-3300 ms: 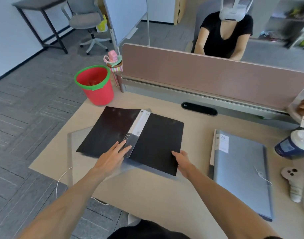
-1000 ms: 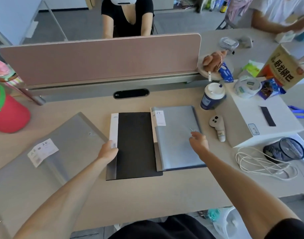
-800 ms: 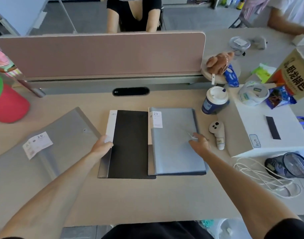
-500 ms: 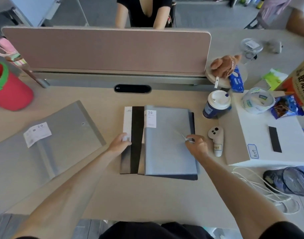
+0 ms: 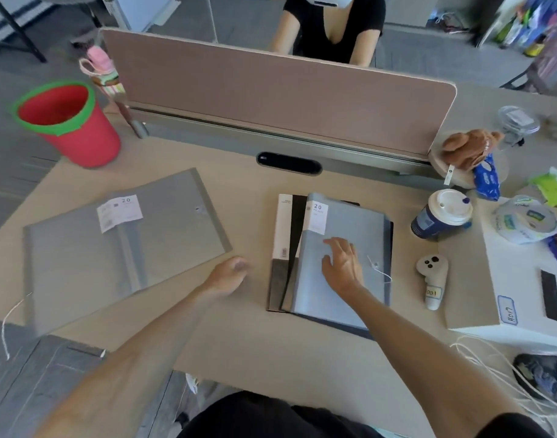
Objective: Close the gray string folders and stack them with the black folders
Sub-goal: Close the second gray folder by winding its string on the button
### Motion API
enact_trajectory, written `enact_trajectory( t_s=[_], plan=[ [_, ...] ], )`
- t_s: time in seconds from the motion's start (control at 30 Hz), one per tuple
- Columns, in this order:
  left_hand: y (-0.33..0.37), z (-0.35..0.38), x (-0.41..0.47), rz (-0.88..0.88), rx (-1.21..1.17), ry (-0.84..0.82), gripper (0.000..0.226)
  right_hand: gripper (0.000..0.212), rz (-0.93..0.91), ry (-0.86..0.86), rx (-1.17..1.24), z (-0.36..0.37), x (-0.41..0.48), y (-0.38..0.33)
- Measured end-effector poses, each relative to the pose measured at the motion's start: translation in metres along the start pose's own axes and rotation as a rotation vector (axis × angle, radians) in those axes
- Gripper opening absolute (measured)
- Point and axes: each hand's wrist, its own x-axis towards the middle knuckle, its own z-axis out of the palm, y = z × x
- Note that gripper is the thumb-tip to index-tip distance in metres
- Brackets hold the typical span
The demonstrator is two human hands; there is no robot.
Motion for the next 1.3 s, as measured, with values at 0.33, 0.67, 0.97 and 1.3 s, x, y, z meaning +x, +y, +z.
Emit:
enact_trajectory(
  t_s=[0.33, 0.67, 0.97, 1.3],
  plan=[
    [-0.126, -0.127, -0.030, 0.089, 0.400, 0.014, 0.037, 0.038, -0.217, -0.228, -0.002, 0.080, 0.020, -0.165],
    [-0.184, -0.189, -0.008, 0.182, 0.613, 0.054, 0.058, 0.019, -0.018, -0.447, 0.054, 0.143, 0.041, -0.238],
    [-0.172, -0.186, 0.018, 0.210, 0.792, 0.010, 0.071, 0.049, 0.322, -0.391, 0.237, 0.130, 0.050, -0.227],
    [-0.160, -0.207, -0.005, 0.330, 0.443, 0.097, 0.061, 0.042, 0.497, -0.418, 0.479, 0.119, 0.066, -0.222]
  ],
)
